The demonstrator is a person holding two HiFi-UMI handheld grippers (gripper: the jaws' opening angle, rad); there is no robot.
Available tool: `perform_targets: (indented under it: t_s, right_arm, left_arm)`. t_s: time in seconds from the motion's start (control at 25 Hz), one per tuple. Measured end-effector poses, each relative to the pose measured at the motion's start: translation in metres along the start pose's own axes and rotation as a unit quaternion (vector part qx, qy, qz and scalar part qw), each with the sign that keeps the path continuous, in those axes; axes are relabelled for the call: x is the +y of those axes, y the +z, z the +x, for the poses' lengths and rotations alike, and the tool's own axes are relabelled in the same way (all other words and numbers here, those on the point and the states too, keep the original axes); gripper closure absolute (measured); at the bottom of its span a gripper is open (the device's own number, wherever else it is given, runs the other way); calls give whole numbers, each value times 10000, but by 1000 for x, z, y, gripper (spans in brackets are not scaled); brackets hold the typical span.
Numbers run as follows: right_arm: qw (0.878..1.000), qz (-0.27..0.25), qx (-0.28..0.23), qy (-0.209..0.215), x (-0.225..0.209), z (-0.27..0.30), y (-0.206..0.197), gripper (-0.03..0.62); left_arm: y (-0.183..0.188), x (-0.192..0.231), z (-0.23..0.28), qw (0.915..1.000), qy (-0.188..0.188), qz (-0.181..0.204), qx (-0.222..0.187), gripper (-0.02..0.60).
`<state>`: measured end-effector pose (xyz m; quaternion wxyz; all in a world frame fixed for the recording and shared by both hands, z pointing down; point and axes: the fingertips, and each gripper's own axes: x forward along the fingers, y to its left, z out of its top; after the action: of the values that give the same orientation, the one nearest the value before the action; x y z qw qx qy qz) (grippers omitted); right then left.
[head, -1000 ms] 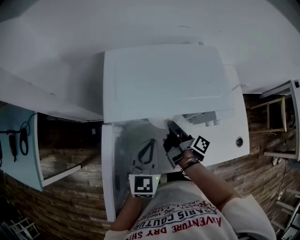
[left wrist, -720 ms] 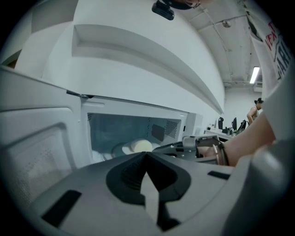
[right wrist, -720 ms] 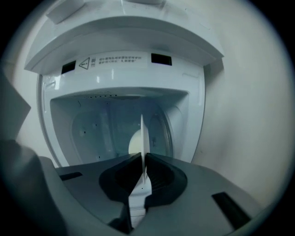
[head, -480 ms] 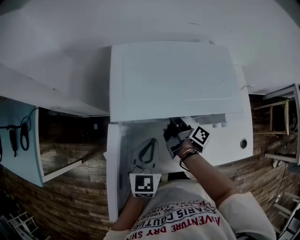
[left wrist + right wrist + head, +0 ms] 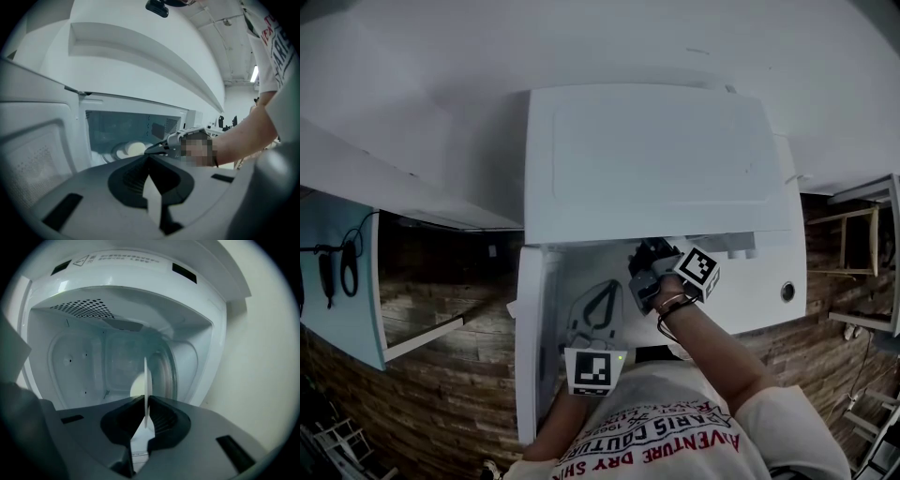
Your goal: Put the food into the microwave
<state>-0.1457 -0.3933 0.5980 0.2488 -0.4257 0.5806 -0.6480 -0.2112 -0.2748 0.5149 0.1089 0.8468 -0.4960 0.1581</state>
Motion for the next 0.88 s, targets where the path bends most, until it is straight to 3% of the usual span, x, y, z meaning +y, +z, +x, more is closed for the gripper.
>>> perform_targets:
  t_s: [0.24, 0.48, 0.6, 0.68, 0.76, 0.88]
  right_arm:
    - [9995, -288, 84, -135, -2, 0, 3, 559]
    - [9897, -1235, 618, -383, 2, 0, -5, 550]
    - [9781, -1831, 930, -336, 10, 0, -8, 460]
    - [9623, -2396, 1245, -328, 14, 1, -13, 383]
    - [9384, -3009, 1644, -424, 12, -1, -19, 372]
    - [8812, -4113, 2203, -767, 4, -9, -24, 361]
  left_arm:
    - [-2, 2, -1, 10000, 66, -7, 37, 575]
    - [-5, 8, -1, 9996, 171, -201, 105, 575]
    - [-10, 9, -2, 9993, 210, -255, 177, 575]
    - [-12, 10, -2, 9992, 231, -265, 213, 575]
    - [-12, 9, -2, 9990, 243, -305, 212, 575]
    - [-10, 7, -3, 9989, 248, -363, 179, 575]
